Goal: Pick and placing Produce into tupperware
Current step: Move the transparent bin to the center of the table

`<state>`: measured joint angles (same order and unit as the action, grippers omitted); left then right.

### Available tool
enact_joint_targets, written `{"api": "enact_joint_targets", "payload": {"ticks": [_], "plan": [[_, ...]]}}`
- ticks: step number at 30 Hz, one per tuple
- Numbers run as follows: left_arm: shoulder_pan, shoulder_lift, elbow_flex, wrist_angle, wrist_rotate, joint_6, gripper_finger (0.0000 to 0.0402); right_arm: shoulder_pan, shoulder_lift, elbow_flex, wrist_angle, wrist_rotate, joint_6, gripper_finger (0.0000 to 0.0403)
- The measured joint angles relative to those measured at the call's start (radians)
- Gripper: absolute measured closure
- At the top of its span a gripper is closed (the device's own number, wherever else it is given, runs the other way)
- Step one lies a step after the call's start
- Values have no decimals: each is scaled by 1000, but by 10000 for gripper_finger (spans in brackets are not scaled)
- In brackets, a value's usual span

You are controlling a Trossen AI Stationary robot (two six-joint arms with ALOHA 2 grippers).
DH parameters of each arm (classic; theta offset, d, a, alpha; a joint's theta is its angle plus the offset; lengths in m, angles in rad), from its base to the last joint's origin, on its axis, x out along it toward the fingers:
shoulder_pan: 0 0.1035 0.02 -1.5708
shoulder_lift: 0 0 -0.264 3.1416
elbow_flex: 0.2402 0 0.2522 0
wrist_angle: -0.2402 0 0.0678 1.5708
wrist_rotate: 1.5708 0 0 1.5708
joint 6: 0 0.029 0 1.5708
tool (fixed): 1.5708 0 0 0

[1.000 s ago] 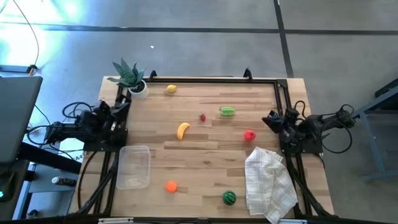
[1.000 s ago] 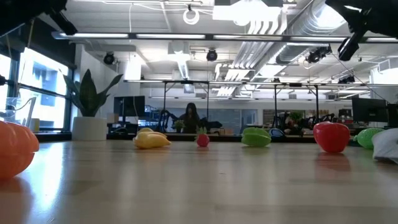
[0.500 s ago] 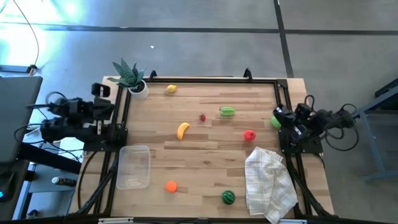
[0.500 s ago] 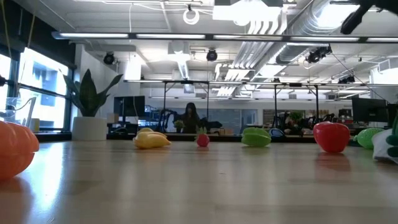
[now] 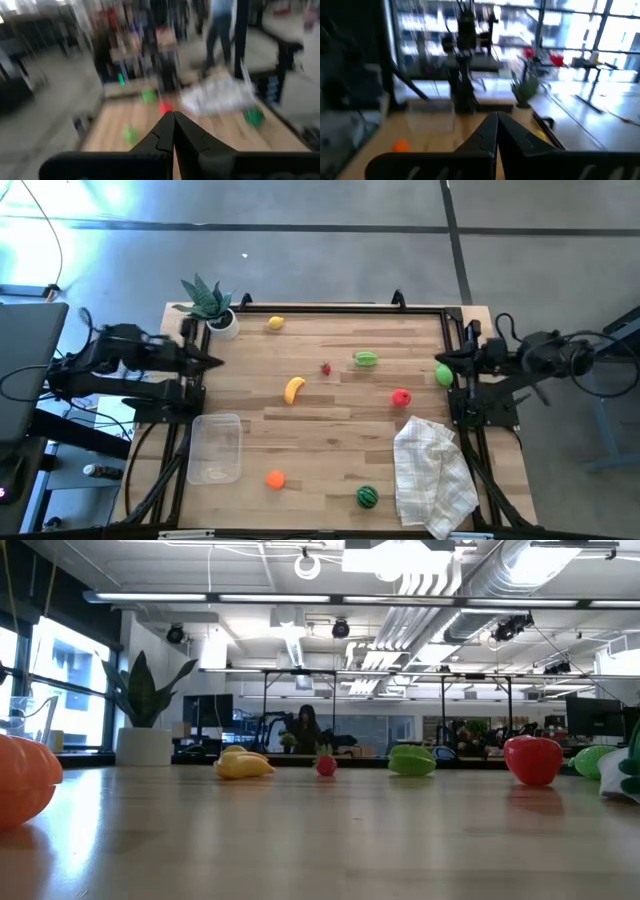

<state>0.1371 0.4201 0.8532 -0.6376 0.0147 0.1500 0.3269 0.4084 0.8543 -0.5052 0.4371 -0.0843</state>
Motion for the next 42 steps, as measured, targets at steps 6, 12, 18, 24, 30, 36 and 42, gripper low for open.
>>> {"api": "enact_joint_targets", "payload": {"ticks": [6,12,18,24,30,36,42], "plan": [[0,118,0,-219,104,-227,401,0,128,108,-169,88,-3,403],[0,241,0,-261,333,-336,401,0,163,113,-212,45,70,403],[-1,346,0,-338,475,-391,401,0,169,113,-295,-76,193,403],[-67,401,0,-444,530,-492,401,0,182,113,-395,-101,215,403],[-216,404,0,-451,448,-669,401,0,183,113,-415,-89,215,403],[-366,500,0,-545,245,-787,401,0,183,113,-415,-81,215,403],[-445,700,0,-603,196,-730,401,0,183,113,-415,-81,218,403]]}}
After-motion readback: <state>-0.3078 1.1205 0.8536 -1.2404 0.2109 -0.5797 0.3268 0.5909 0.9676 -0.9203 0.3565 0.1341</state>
